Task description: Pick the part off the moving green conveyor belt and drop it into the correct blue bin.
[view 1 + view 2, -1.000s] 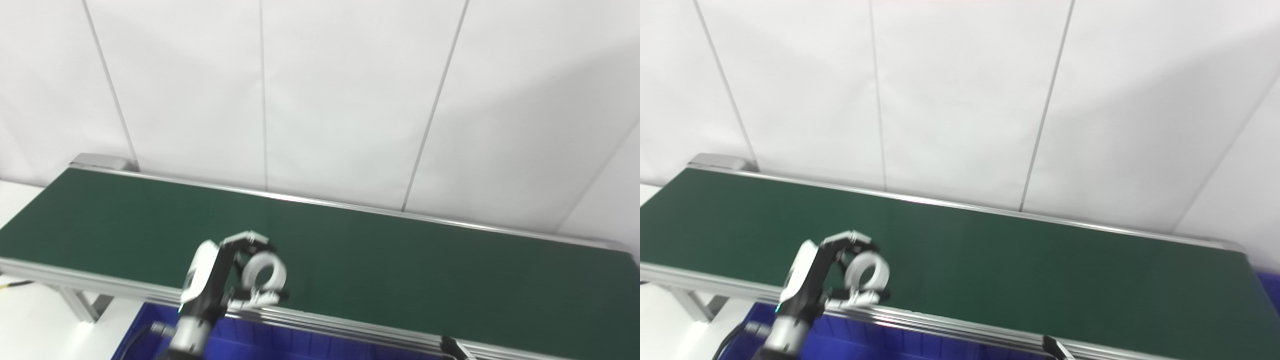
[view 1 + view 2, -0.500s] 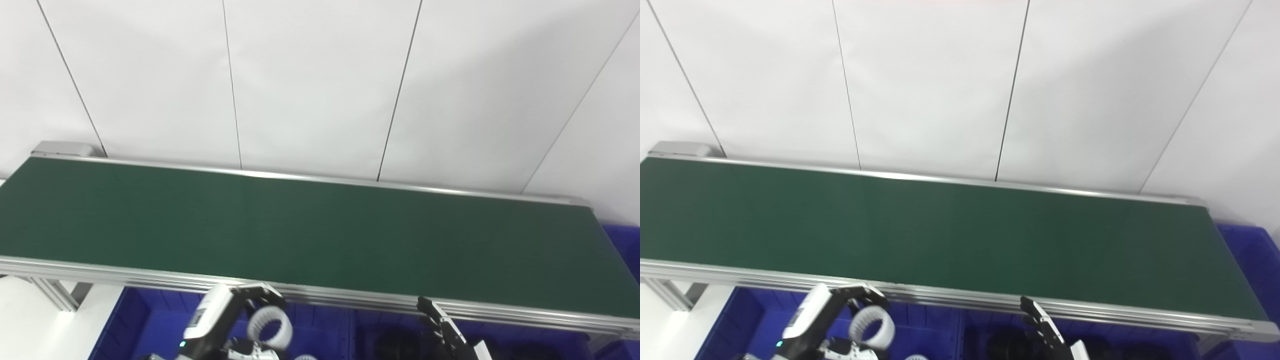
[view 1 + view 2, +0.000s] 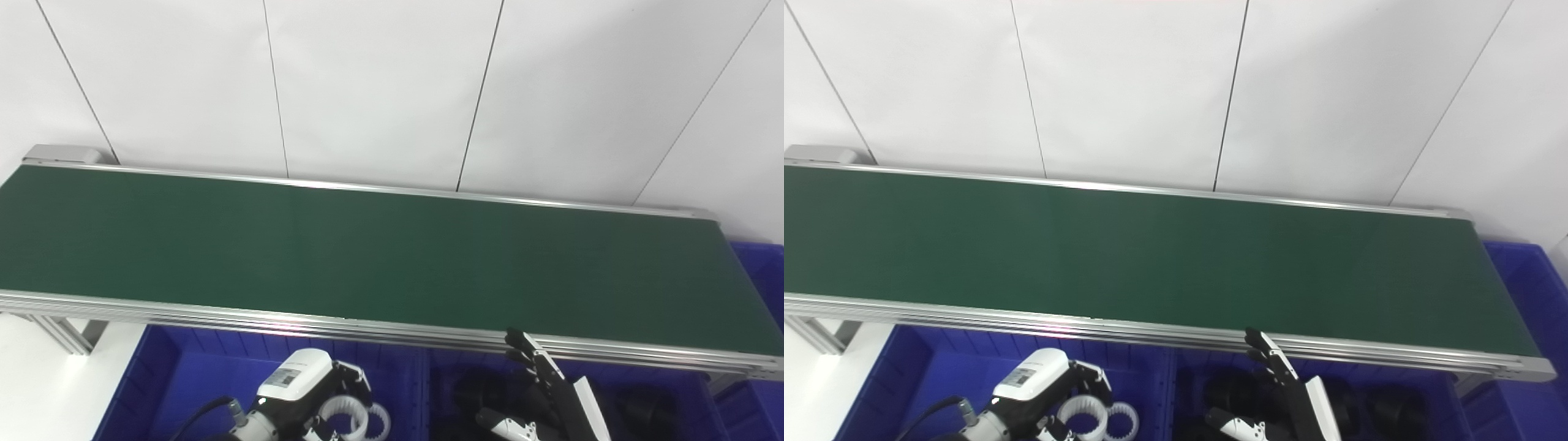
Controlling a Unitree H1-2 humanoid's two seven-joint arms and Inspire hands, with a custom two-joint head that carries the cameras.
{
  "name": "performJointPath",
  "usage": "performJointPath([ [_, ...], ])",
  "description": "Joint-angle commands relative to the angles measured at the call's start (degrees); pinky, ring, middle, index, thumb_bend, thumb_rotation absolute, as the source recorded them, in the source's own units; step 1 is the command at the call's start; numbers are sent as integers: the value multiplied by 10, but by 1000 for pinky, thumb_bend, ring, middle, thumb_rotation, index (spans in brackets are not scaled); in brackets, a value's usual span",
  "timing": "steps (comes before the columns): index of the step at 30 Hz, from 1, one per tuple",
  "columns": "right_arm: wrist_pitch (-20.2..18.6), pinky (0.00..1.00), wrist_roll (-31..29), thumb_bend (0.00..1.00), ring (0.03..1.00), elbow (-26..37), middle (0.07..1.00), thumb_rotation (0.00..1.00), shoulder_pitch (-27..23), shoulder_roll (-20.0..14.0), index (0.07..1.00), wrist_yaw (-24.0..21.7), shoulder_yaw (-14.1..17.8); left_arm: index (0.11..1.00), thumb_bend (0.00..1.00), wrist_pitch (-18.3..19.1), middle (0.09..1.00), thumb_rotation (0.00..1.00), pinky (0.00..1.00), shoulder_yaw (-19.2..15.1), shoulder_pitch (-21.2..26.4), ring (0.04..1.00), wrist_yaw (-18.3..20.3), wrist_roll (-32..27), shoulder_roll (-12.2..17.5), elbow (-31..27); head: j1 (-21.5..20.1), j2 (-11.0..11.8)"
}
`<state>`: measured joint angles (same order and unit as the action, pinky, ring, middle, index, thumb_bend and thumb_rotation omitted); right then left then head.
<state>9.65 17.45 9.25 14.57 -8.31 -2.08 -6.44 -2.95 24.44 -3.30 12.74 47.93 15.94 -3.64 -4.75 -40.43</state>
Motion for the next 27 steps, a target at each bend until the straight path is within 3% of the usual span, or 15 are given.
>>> performJointPath([
  [1, 2, 746, -3, 793, 837, 27, 886, 492, -2, -1, 900, 0, 1, 499, 500, 20, 687, 47, 624, 8, 12, 658, 8, 43, 8, -28, 0, -1],
  [3, 0, 747, -3, 790, 838, 30, 886, 489, 0, -1, 902, -1, 1, 499, 501, 32, 726, 53, 683, 12, 10, 710, 8, 67, 7, -33, 2, -2],
  [4, 0, 750, -4, 789, 840, 31, 889, 488, 0, -1, 903, -1, 1, 679, 571, 37, 790, 28, 746, 12, 9, 763, 6, 77, 5, -35, 2, -2],
  [6, -1, 758, -7, 792, 845, 33, 891, 491, 2, -1, 905, -3, 1, 786, 636, 50, 857, 57, 798, 15, 5, 819, 1, 104, 3, -39, 3, -3],
  [10, -5, 754, -6, 798, 842, 39, 889, 496, 2, 0, 904, -4, 1, 855, 695, 64, 907, 117, 860, 22, 1, 868, -7, 146, 1, -40, 1, -4],
  [11, -3, 750, -6, 799, 840, 38, 888, 492, 2, 0, 901, -4, 2, 905, 707, 66, 931, 121, 892, 22, 0, 892, -7, 149, 0, -41, 1, -4],
  [15, -3, 746, -3, 795, 840, 41, 892, 496, 5, 1, 901, -4, 1, 994, 752, 62, 982, 203, 892, 9, -9, 935, -15, 128, -6, -44, -2, -4],
  [18, -6, 750, -4, 793, 843, 46, 894, 494, 7, 2, 903, -6, 1, 999, 780, 31, 985, 258, 878, -12, -16, 936, -37, 64, -10, -41, -5, -6],
  [21, -6, 753, -5, 798, 842, 48, 890, 502, 8, 2, 904, -7, 0, 985, 804, -24, 968, 298, 825, -42, -19, 907, -52, -48, -11, -26, -7, -8],
  [27, -13, 750, -3, 805, 836, 53, 883, 505, 8, 3, 901, -8, -1, 928, 841, -106, 924, 333, 774, -65, -21, 861, -47, -179, -1, -10, -6, -11],
])
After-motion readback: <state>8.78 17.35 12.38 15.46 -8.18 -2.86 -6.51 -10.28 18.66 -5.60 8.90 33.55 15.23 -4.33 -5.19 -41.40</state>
